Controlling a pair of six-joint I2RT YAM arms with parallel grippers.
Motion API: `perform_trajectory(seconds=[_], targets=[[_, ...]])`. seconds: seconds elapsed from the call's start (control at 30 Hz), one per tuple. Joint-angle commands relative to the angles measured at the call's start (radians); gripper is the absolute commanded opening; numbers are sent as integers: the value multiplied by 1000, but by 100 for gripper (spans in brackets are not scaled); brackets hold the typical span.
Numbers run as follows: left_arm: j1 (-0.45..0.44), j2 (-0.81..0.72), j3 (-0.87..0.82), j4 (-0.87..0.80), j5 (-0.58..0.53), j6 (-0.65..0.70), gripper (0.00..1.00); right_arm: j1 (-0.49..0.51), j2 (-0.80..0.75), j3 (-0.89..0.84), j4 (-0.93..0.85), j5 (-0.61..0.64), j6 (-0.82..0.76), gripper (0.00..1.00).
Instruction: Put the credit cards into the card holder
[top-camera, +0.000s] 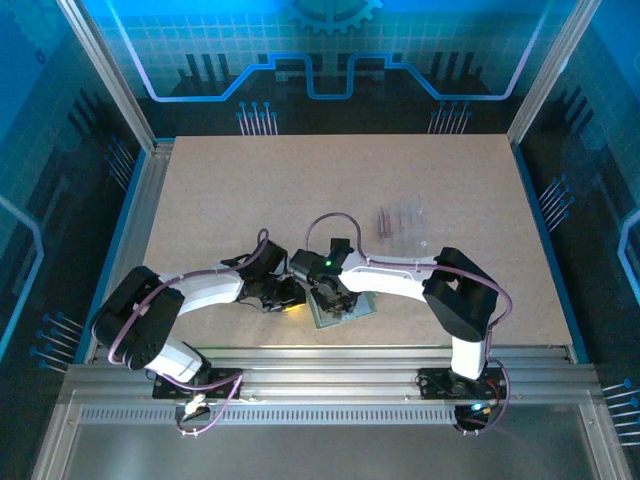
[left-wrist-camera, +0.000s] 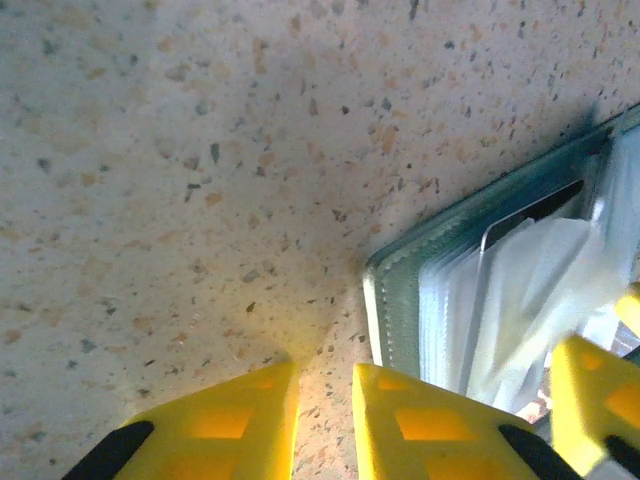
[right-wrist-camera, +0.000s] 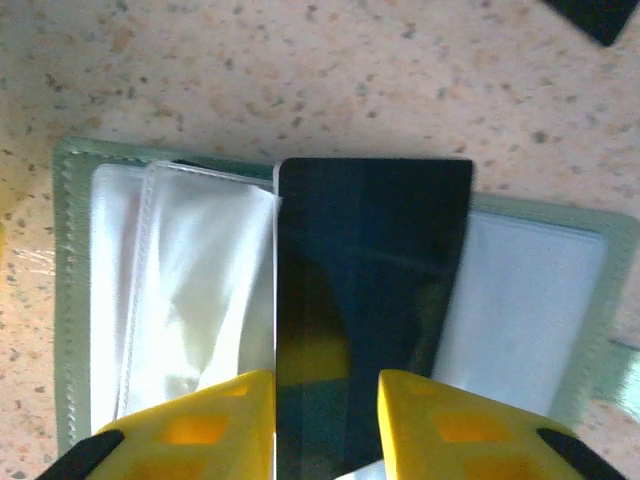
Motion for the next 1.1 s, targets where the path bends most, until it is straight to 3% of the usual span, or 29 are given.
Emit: perform_trajectory(seconds=[0.0,0.33,0.67,0.87,1.07], targets=[[8,6,-15,-2,16,0,23,5,-40,-11,-70,86,27,30],[11,6,-3,-10,16,2,23,-4,-67,-25,-125,152,48,15],[11,5,2,-21,16,2,23,-20,-75,-44,-158,178,68,10],[12,-8,11,-35,12,8,23,-10,-76,-51,-122,140,56,0],[11,-31,30,-73,-1,17,23,20,-23,-11,-155,157,86,0]])
